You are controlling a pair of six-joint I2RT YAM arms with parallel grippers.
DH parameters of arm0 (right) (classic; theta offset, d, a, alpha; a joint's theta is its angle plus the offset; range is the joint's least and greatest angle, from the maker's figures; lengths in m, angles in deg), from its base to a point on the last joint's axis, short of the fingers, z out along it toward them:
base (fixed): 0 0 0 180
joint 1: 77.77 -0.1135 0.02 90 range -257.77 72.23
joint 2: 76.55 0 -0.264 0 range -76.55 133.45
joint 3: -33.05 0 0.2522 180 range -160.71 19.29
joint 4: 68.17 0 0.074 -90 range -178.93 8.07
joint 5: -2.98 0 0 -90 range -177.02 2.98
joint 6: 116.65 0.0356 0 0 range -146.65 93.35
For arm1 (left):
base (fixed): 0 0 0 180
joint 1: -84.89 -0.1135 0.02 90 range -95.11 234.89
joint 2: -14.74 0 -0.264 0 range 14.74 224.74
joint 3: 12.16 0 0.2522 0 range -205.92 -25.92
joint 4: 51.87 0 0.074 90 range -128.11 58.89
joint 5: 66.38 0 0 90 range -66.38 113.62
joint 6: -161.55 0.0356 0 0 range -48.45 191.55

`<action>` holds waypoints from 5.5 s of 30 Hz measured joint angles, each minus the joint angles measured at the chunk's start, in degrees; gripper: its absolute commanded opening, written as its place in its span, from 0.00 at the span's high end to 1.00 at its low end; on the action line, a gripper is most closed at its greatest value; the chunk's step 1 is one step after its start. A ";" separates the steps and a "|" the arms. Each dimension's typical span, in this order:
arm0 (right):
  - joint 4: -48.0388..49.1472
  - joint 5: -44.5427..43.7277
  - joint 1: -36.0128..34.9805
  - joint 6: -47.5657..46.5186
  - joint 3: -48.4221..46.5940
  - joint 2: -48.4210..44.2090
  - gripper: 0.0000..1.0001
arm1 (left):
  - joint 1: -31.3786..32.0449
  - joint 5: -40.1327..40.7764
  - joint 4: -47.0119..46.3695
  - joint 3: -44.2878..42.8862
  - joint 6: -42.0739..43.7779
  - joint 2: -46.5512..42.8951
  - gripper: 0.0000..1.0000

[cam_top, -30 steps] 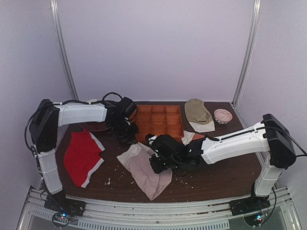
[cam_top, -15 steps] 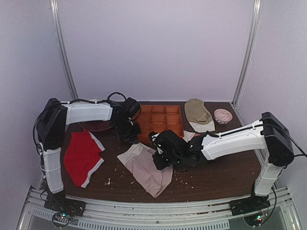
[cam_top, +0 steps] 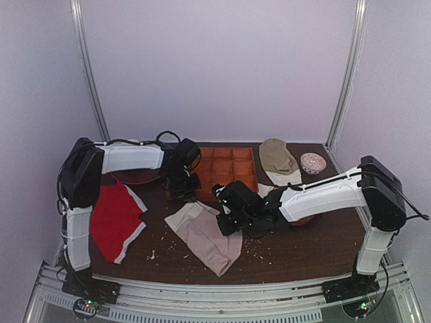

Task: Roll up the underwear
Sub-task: Fold the underwear at the center of the board, then smooth out the underwear at the center of the board, then move the underwear to the center of the board.

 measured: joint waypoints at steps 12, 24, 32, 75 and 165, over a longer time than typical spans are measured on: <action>-0.04 0.46 2.01 -1.38 -0.37 2.16 1.00 | -0.11 0.02 0.24 -0.72 -0.04 0.33 1.00; -0.52 0.48 3.39 -2.05 -1.20 3.39 0.89 | -0.11 -0.02 0.48 -0.83 0.02 1.40 0.81; -1.27 -0.37 3.39 -1.95 -1.20 3.39 0.77 | -0.20 0.44 1.90 -0.83 0.59 1.27 0.54; 1.64 2.75 5.90 -0.15 4.00 -3.74 0.50 | 0.46 -2.12 8.74 -9.70 0.94 7.85 0.51; -7.72 5.86 7.52 3.28 -0.24 0.90 0.70 | 5.22 4.52 -0.04 17.68 -7.19 -11.93 0.59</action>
